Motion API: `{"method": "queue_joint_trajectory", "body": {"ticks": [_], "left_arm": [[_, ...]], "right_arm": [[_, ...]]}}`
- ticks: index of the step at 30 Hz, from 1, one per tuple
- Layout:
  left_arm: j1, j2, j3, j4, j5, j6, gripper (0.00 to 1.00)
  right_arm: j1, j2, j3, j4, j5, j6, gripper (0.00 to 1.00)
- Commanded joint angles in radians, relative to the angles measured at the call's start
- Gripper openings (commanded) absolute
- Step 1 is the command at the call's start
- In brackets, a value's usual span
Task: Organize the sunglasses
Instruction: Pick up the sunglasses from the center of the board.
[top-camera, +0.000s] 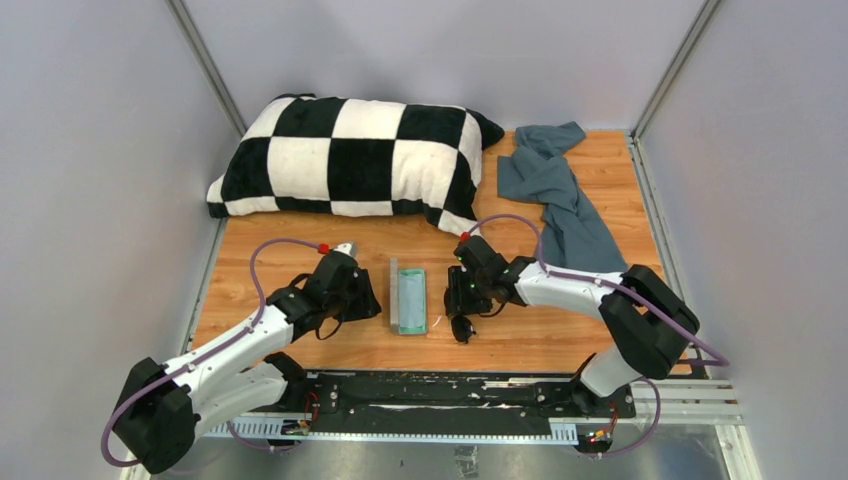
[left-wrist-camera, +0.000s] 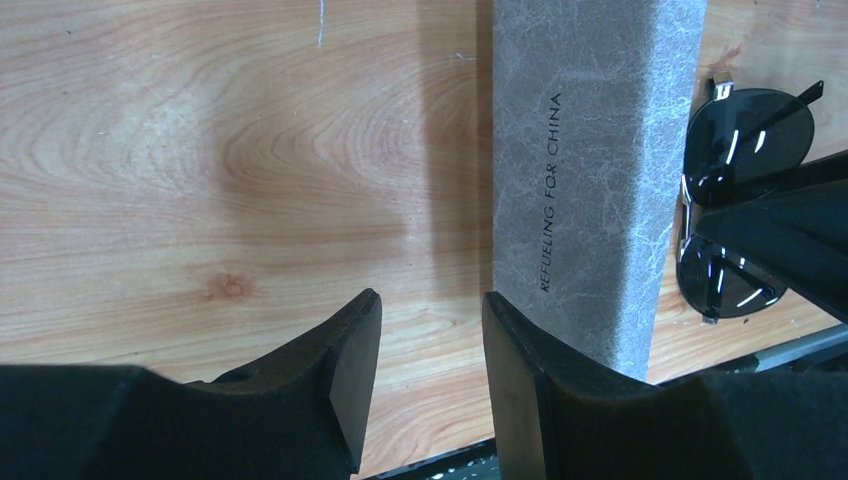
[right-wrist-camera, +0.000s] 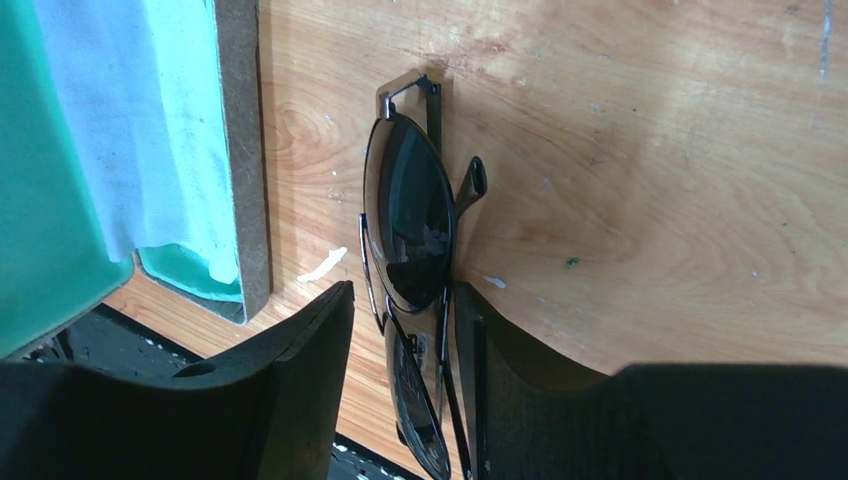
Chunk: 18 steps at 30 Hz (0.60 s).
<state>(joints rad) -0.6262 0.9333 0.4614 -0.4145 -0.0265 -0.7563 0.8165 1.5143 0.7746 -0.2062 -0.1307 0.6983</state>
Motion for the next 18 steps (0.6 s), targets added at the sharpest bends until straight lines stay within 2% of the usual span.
{"method": "queue_joint_trajectory", "body": {"ticks": [1,11,18], "left_arm": [[-0.005,-0.015,-0.018,0.000,-0.001,-0.005,0.48],[-0.005,-0.025,-0.018,-0.004,-0.003,-0.005,0.48],[-0.004,-0.010,-0.009,-0.003,-0.004,-0.002,0.48]], "right_arm": [[-0.012,0.035,-0.028,0.013,-0.008,0.032,0.46],[-0.017,0.012,-0.029,0.007,0.003,0.040,0.24],[-0.019,-0.027,-0.017,-0.021,0.005,0.033,0.21]]}}
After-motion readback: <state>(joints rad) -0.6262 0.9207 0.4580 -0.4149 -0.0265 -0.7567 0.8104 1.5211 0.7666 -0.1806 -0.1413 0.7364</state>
